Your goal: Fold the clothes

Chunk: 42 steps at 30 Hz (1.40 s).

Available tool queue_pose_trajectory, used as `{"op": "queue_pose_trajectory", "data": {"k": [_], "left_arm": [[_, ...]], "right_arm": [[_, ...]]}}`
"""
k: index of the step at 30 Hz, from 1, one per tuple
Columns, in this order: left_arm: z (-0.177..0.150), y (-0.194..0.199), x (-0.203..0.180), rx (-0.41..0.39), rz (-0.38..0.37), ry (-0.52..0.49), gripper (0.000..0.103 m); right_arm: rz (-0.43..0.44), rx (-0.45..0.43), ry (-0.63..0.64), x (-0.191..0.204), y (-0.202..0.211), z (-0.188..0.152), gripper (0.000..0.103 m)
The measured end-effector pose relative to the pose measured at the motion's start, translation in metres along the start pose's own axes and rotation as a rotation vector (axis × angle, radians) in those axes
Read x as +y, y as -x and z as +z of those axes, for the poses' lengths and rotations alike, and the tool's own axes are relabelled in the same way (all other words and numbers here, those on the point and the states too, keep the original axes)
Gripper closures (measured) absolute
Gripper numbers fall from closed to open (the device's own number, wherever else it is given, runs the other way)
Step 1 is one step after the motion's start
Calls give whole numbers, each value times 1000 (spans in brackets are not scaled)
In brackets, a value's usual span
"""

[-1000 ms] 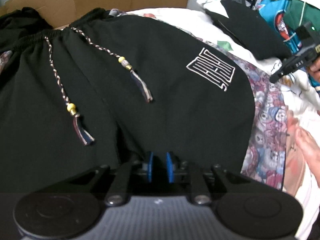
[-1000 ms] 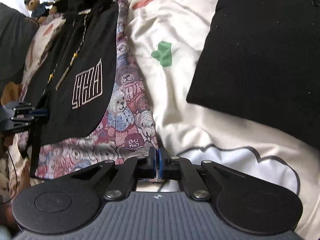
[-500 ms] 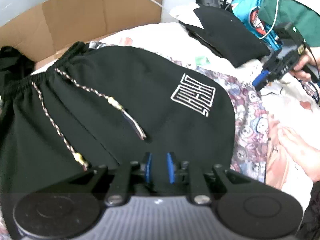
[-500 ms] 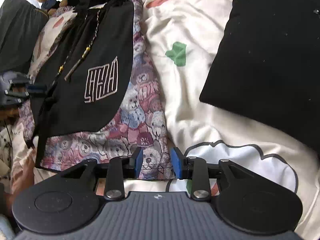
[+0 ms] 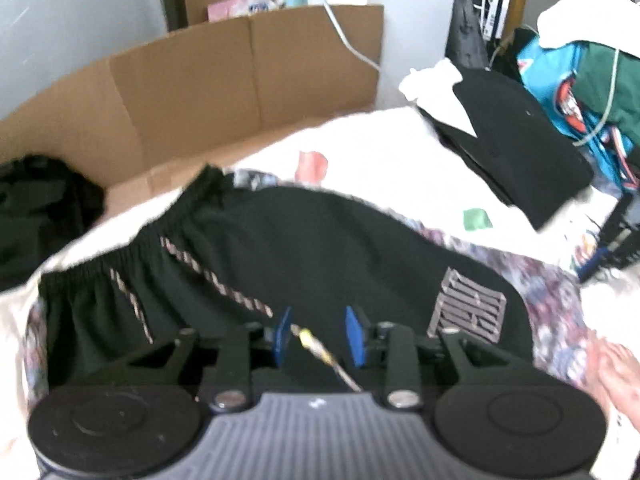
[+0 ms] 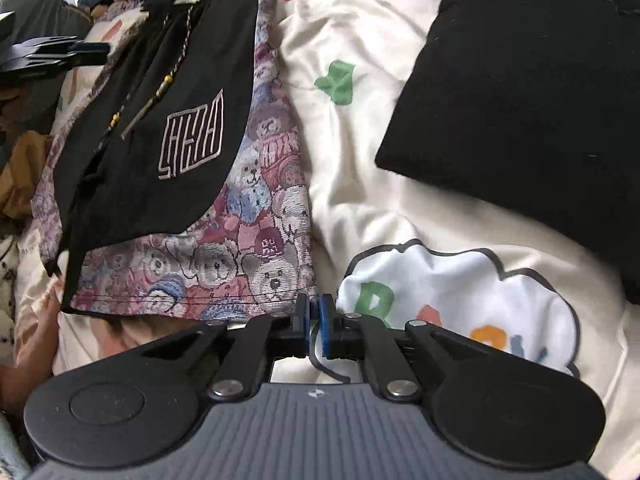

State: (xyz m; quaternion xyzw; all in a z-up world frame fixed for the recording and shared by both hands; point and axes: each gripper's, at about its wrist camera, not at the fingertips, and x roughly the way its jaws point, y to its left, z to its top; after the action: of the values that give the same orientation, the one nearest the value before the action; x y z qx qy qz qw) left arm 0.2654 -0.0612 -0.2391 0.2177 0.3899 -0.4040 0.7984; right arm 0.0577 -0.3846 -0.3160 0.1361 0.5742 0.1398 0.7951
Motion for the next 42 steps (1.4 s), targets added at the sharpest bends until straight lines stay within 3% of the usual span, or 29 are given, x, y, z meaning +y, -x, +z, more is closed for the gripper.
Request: {"op": "queue_pose_trajectory", "data": {"k": [3, 5, 7, 16, 23, 27, 35, 42], "left_arm": [[16, -24, 6, -21, 16, 38, 64], [23, -37, 8, -25, 16, 60, 64], [31, -55, 8, -25, 21, 73, 64], [39, -116, 27, -5, 47, 195, 67], [56, -136, 42, -94, 131, 166, 69], [66, -160, 53, -53, 100, 185, 78], [75, -196, 59, -29, 108, 171, 88], [89, -213, 65, -20, 148, 187, 101]], "right_arm": [[1, -28, 9, 3, 9, 8, 93], [-11, -45, 18, 5, 13, 14, 75], [-21, -58, 23, 6, 10, 21, 69], [-4, -3, -30, 0, -16, 16, 69], [7, 15, -82, -9, -25, 11, 69], [5, 37, -66, -7, -35, 9, 71], [18, 36, -55, -6, -41, 6, 93], [9, 37, -54, -3, -41, 0, 95]]}}
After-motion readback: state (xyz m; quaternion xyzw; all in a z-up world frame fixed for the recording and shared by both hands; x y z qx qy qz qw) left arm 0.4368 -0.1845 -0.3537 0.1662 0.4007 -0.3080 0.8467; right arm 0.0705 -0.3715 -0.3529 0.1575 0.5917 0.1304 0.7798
